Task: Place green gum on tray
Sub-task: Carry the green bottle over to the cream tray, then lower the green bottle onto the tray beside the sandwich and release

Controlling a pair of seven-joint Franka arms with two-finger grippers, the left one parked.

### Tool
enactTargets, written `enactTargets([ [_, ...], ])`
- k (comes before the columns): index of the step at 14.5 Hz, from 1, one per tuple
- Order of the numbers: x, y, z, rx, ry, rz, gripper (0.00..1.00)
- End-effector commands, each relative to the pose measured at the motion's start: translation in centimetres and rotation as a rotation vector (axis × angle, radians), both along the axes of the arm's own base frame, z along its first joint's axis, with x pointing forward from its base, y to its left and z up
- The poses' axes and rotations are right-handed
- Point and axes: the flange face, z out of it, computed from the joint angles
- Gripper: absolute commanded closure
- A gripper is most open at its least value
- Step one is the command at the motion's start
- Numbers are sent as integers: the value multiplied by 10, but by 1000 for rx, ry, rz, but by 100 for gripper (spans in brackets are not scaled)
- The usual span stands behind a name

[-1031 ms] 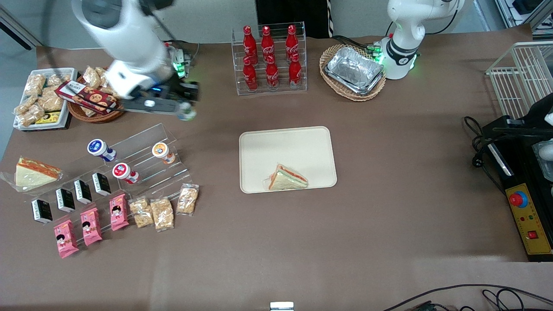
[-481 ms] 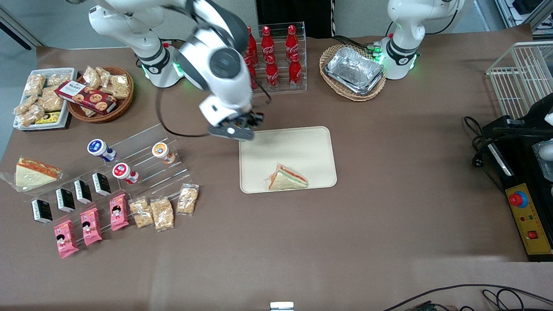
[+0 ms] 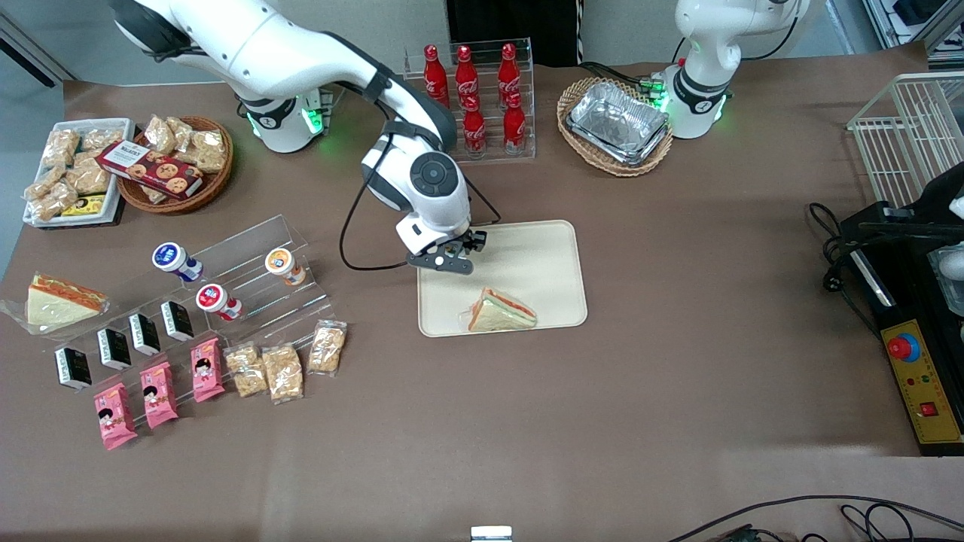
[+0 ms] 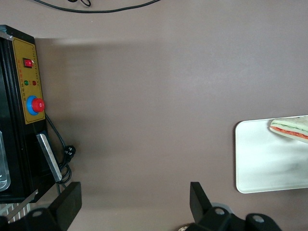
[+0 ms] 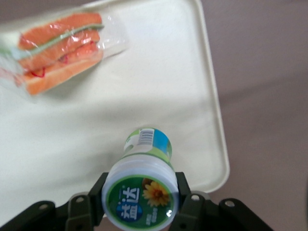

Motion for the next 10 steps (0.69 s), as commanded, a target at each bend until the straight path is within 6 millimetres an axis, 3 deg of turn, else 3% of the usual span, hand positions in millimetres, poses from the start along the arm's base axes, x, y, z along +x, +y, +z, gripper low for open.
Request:
enactTargets([
  [1, -13, -6, -30, 41, -26, -9, 100],
  [4, -13, -13, -43, 34, -20, -13, 100],
  [10, -12, -14, -49, 39, -13, -19, 100],
])
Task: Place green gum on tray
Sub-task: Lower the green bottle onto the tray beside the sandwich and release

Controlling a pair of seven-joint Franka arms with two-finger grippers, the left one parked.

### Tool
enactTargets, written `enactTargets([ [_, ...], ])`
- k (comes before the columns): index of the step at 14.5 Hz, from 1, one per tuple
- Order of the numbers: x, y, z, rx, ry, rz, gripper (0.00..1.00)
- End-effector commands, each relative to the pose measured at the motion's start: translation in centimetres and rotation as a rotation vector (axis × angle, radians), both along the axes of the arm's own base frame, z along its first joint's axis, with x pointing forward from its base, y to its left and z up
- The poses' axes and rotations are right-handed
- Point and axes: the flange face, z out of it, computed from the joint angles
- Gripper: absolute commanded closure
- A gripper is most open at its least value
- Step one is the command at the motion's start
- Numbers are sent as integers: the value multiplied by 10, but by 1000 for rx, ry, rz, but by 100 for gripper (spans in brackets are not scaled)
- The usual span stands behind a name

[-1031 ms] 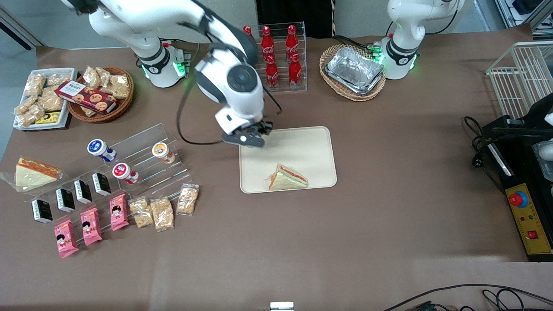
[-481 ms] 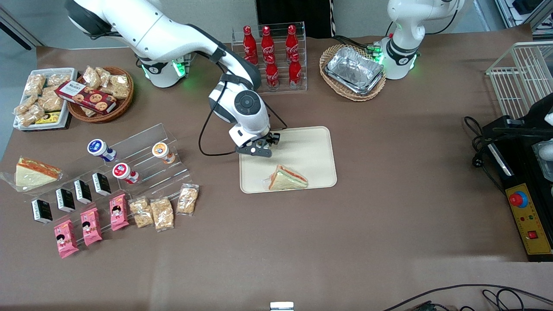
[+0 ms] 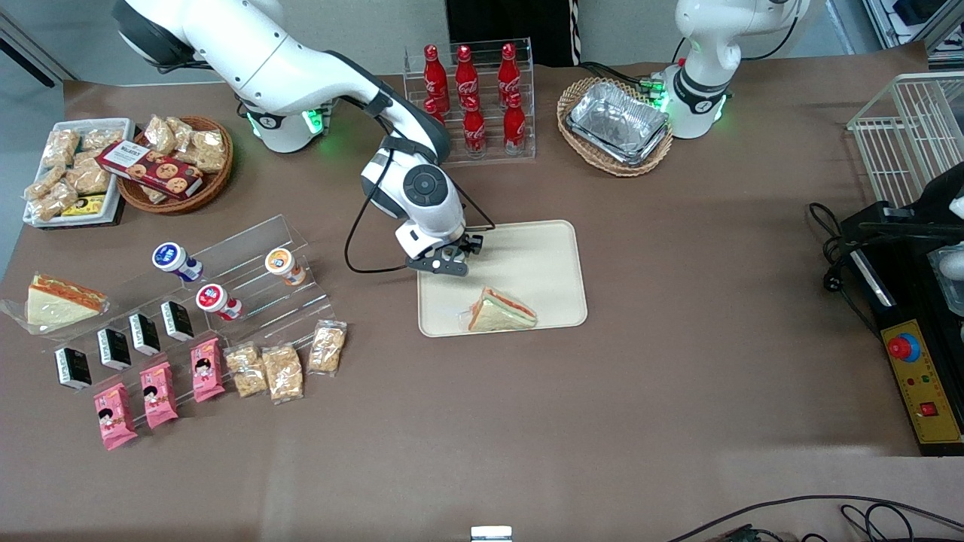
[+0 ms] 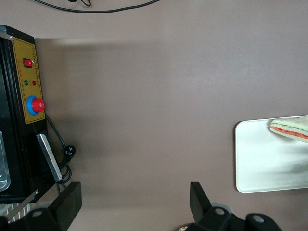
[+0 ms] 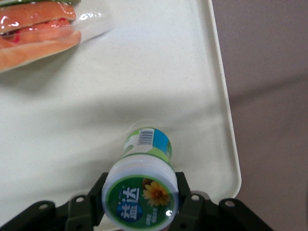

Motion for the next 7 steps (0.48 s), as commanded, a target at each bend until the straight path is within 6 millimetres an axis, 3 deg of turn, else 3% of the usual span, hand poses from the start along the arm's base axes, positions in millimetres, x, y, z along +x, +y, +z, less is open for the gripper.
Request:
enactTargets([
  [1, 1, -2, -6, 7, -13, -9, 100],
  [3, 1, -2, -10, 6, -8, -9, 54],
  [4, 1, -3, -10, 6, -7, -10, 49],
  [5, 1, -3, -10, 6, -7, -12, 19],
  [6, 1, -2, -11, 5, -5, -11, 0],
  [7, 1, -3, -11, 4, -6, -12, 0],
])
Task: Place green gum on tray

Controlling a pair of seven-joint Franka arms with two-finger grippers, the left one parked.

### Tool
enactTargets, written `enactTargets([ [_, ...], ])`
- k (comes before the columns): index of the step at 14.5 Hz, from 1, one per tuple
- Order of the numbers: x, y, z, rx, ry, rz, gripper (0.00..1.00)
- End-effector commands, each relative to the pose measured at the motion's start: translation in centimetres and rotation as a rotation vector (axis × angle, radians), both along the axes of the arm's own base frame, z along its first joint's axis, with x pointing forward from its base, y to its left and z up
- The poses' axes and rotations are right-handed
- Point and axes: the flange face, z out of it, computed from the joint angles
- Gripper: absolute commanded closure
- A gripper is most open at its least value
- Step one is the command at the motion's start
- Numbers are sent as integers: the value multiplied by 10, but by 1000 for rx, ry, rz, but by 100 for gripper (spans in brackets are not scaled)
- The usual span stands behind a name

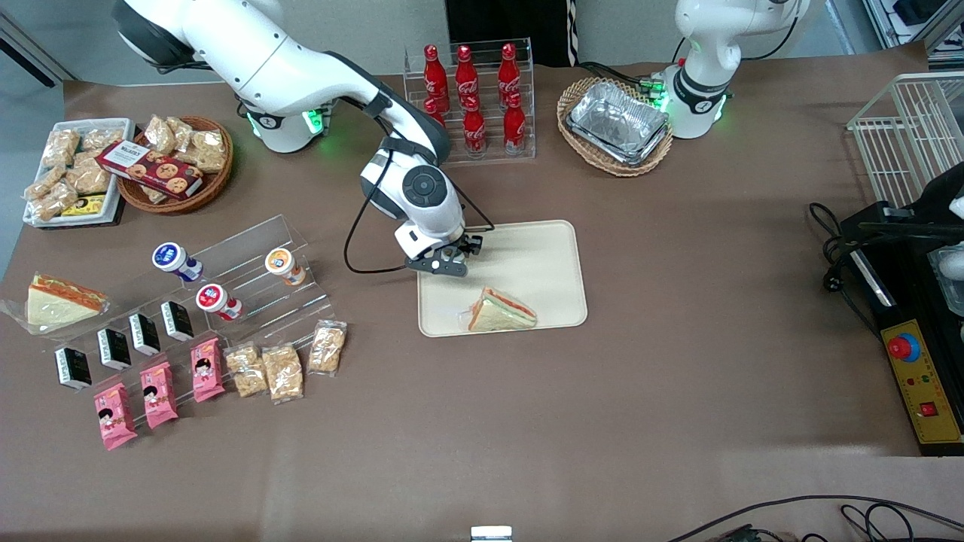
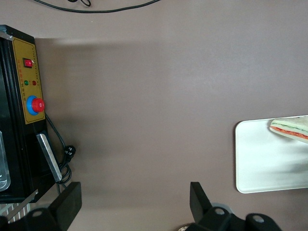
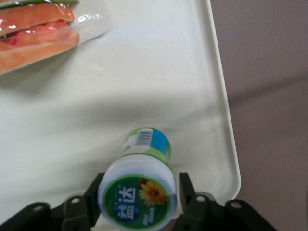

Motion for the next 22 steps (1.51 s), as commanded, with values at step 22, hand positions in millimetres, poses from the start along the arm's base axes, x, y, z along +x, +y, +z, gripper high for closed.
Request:
enactTargets([
  [22, 125, -277, 302, -61, -88, 182, 0],
])
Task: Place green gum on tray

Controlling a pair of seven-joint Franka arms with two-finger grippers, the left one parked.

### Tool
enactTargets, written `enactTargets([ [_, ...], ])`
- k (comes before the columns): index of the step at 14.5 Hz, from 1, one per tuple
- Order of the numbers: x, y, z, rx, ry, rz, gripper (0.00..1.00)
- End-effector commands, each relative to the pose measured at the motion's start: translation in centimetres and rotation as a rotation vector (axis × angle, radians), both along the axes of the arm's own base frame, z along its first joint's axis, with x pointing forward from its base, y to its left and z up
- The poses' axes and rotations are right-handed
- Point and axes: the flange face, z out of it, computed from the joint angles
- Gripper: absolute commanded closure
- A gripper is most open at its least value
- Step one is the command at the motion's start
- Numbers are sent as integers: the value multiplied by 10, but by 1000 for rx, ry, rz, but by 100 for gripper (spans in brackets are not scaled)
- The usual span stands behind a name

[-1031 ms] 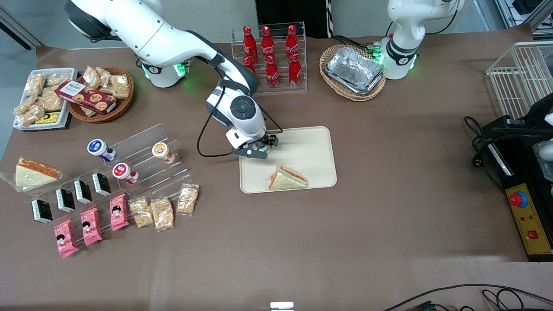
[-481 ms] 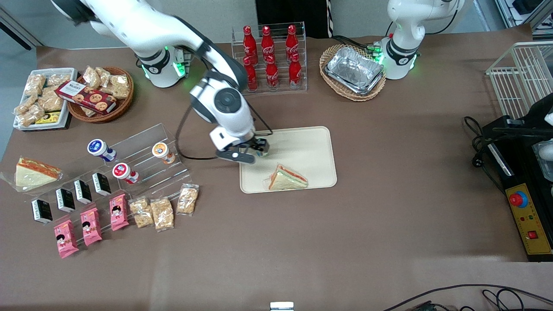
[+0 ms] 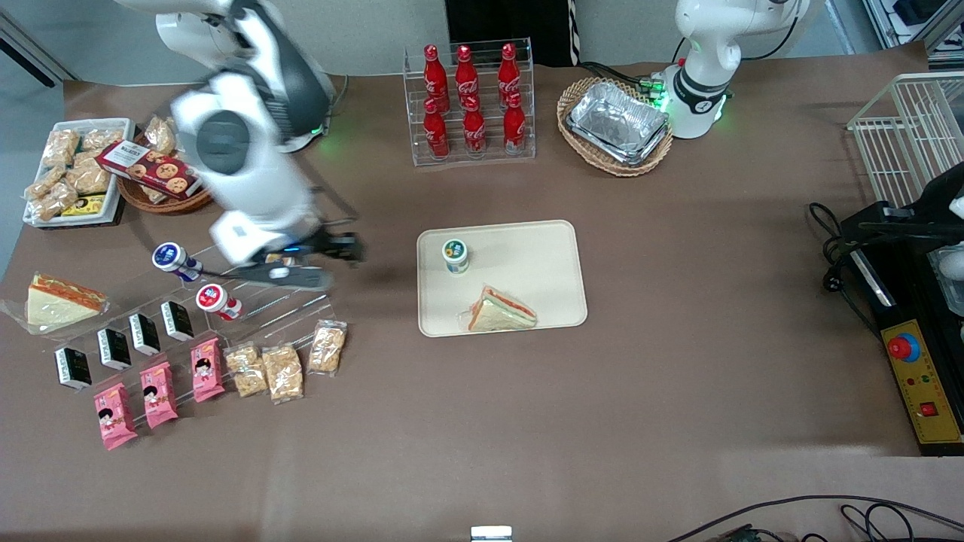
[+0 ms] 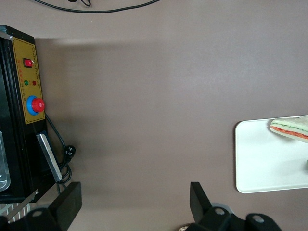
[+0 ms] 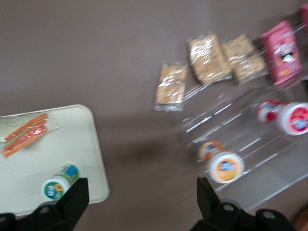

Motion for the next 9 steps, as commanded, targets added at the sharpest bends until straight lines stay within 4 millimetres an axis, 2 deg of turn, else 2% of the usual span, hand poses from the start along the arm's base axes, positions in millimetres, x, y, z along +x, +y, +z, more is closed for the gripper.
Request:
enactTargets([
  [1, 14, -100, 39, 0, -9, 92, 0],
  [4, 16, -194, 65, 23, -18, 142, 0],
  [5, 17, -221, 79, 37, -35, 150, 0],
  [7, 19, -258, 95, 39, -53, 149, 0],
  [9, 23, -272, 101, 36, -65, 131, 0],
])
